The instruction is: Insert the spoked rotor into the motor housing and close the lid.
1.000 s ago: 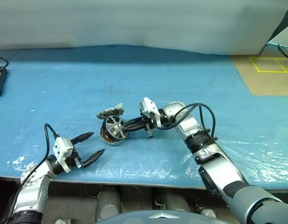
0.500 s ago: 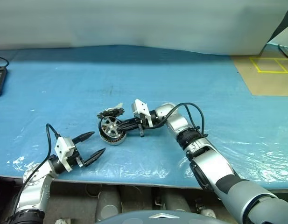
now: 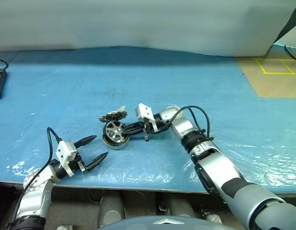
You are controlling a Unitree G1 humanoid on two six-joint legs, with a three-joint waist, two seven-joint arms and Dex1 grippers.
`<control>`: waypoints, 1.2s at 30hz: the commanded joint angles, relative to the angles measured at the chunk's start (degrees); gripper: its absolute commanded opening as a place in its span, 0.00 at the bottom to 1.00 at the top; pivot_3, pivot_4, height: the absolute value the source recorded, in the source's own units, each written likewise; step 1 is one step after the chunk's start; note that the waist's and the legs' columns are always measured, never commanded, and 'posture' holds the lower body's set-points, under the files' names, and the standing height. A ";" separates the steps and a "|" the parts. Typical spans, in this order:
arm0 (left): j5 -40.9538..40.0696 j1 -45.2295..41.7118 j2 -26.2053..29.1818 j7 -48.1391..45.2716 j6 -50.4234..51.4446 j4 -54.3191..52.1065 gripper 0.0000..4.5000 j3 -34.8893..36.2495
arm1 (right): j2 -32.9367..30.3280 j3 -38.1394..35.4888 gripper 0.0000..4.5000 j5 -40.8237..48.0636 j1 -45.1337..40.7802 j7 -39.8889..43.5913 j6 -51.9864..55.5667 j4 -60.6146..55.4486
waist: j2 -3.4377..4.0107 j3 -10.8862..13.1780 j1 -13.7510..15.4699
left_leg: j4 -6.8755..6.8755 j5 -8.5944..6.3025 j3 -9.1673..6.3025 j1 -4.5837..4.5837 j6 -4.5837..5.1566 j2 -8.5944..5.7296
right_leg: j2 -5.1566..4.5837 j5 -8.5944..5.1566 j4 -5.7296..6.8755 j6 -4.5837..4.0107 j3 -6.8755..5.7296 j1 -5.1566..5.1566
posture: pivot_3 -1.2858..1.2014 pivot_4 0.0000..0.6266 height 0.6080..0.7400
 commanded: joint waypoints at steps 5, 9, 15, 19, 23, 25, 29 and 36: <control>-0.34 0.32 0.49 0.36 -0.48 -1.33 1.00 0.29 | 0.02 -0.53 0.01 -0.86 -1.71 -0.66 -2.06 0.27 | 0.00 0.00 0.02 | 0.02 0.00 0.00 0.00 0.00 0.00 | 0.00 0.00 0.02 0.00 0.00 0.00 | 0.52 0.24 1.00; -0.36 0.49 0.54 0.40 -0.50 -1.44 1.00 0.36 | -0.21 -0.26 0.01 -1.47 -1.83 -0.63 -2.71 0.06 | 0.00 0.00 0.03 | 0.02 0.00 0.00 0.00 0.00 0.00 | 0.00 0.00 0.02 0.00 0.00 0.00 | 0.52 0.24 1.00; -0.30 0.49 0.66 0.54 -0.54 -1.45 1.00 0.36 | -0.49 -0.59 0.01 -1.34 -1.96 -0.30 -2.58 -0.51 | 0.00 0.00 0.02 | 0.03 0.00 0.00 0.00 0.00 0.00 | -0.01 0.00 0.03 0.00 0.00 0.00 | 0.52 0.24 1.00; -0.24 0.22 0.64 0.67 -0.34 -1.50 1.00 0.18 | -0.95 -0.76 0.01 -1.42 -1.93 -0.79 -3.31 -1.15 | 0.00 0.00 0.04 | 0.03 0.00 0.00 0.00 0.00 0.00 | -0.01 0.00 0.03 0.00 0.00 0.00 | 0.52 0.24 1.00; -0.22 0.14 0.67 0.56 -0.36 -1.43 1.00 0.12 | -1.22 -0.74 0.01 -1.40 -1.61 -1.17 -4.19 -1.96 | 0.00 0.00 0.07 | 0.04 0.00 0.00 -0.01 0.00 0.00 | -0.01 0.00 0.03 0.00 0.00 0.01 | 0.52 0.24 1.00; -0.19 0.08 0.67 0.56 -0.34 -1.40 1.00 0.09 | -1.30 -0.77 0.01 -1.33 -1.50 -1.09 -4.17 -2.19 | 0.00 0.00 0.05 | 0.04 0.00 0.00 -0.01 0.00 0.00 | -0.01 0.00 0.03 0.00 0.00 0.01 | 0.52 0.24 1.00; -0.15 -0.10 0.65 0.56 -0.30 -1.39 1.00 0.02 | -1.57 -0.68 0.01 -1.68 -1.38 -1.41 -4.54 -2.35 | 0.00 0.00 0.04 | 0.04 0.00 0.00 -0.01 0.00 0.01 | 0.00 0.00 0.03 0.00 0.00 0.00 | 0.52 0.24 1.00; 0.00 -0.19 0.66 0.71 -0.32 -1.35 1.00 0.07 | -1.50 -0.92 0.01 -1.10 -1.59 -0.48 -2.54 -2.40 | 0.00 0.00 0.04 | 0.05 0.00 0.00 -0.01 0.00 0.01 | 0.00 0.00 0.04 0.00 0.00 0.01 | 0.52 0.24 1.00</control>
